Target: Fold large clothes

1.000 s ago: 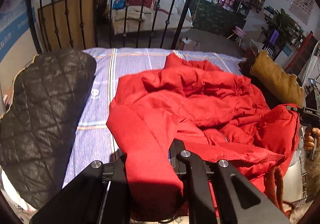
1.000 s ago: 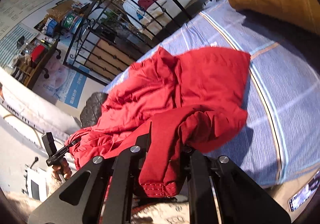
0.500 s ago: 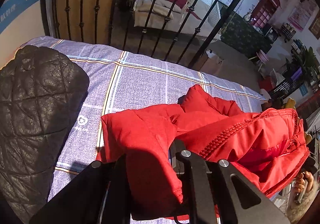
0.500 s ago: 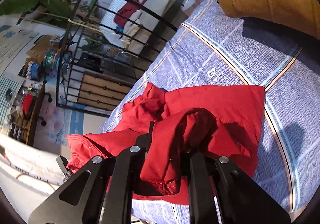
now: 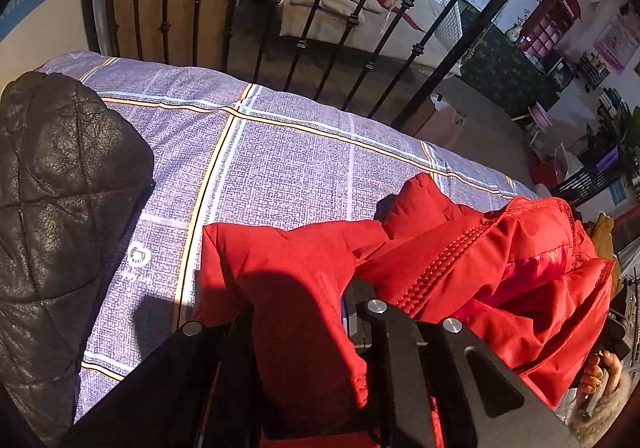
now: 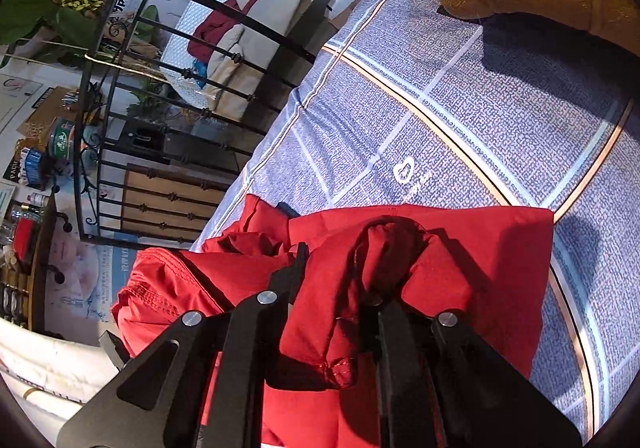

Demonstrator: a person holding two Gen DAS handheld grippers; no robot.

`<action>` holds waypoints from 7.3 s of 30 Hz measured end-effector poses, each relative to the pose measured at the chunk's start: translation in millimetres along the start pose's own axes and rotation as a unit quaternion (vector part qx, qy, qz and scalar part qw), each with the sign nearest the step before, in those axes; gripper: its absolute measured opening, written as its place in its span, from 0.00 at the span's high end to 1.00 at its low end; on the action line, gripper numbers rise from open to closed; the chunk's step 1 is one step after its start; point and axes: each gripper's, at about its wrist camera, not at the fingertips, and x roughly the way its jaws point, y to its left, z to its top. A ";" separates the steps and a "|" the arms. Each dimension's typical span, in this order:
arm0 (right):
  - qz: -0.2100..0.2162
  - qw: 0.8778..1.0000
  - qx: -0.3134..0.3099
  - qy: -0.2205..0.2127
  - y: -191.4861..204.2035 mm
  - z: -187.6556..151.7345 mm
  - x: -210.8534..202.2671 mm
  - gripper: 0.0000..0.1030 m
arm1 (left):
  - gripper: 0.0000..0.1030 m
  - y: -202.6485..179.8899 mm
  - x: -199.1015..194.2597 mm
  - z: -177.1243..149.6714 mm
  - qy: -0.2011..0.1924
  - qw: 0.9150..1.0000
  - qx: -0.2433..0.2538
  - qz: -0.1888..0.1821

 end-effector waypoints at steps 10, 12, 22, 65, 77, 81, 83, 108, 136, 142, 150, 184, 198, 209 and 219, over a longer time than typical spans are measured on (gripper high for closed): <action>-0.015 1.000 0.002 0.003 -9.8 -0.7 12.6 0.90 | 0.82 -14.0 -65.2 -4.6 -0.041 0.999 0.030 -0.010; -0.018 1.000 0.003 0.003 -9.1 -1.0 14.6 0.90 | 0.80 -10.2 -83.3 -5.9 -0.046 0.998 0.024 -0.029; -0.017 1.000 0.009 0.015 -7.4 -1.6 22.3 0.90 | 0.73 15.8 -136.5 -24.0 -0.007 0.991 -0.028 -0.129; -0.128 0.940 -0.315 -0.026 116.8 -141.5 19.9 0.09 | 0.05 -142.6 -28.7 -66.6 -0.079 0.980 0.163 0.086; -0.187 0.937 -0.290 0.047 116.8 -93.8 106.8 0.04 | 0.04 -131.7 65.8 -8.5 0.037 0.985 0.155 0.068; -0.206 0.933 -0.291 0.058 117.8 -79.8 129.0 0.04 | 0.04 -128.4 82.5 -0.1 0.042 0.985 0.158 0.063; -0.210 0.931 -0.293 0.058 117.2 -78.8 136.5 0.04 | 0.04 -128.0 87.3 -1.3 0.033 0.984 0.164 0.061; -0.247 0.916 -0.311 0.045 112.6 -75.7 166.5 0.04 | 0.04 -137.8 108.6 -13.7 -0.009 0.977 0.192 0.093; -0.199 0.914 -0.351 -0.031 120.5 -186.8 8.6 0.05 | 0.06 -90.7 -53.8 -123.6 -0.072 0.972 0.166 0.151; -0.192 0.939 -0.279 -0.056 64.7 -141.1 -22.0 0.05 | 0.06 -27.9 -68.1 -87.5 -0.066 0.982 0.111 0.138; -0.167 0.953 -0.253 -0.021 26.0 -52.1 -28.0 0.05 | 0.06 0.3 -50.2 -17.6 -0.033 0.986 0.129 0.103; 0.003 0.953 -0.187 0.236 -32.4 52.3 132.8 0.05 | 0.04 61.1 133.6 35.7 0.221 0.967 0.022 -0.129; 0.035 0.954 -0.211 0.210 15.4 14.9 81.8 0.70 | 0.51 27.7 76.9 24.1 0.173 0.980 0.026 -0.100; 0.050 0.911 -0.366 0.182 170.5 -15.8 9.2 0.77 | 0.66 60.6 -82.7 -33.0 0.052 0.985 -0.020 -0.164; 0.151 0.773 -0.567 0.240 457.8 -108.7 65.0 0.77 | 0.63 198.2 -345.7 -111.4 -0.188 0.972 -0.136 -0.035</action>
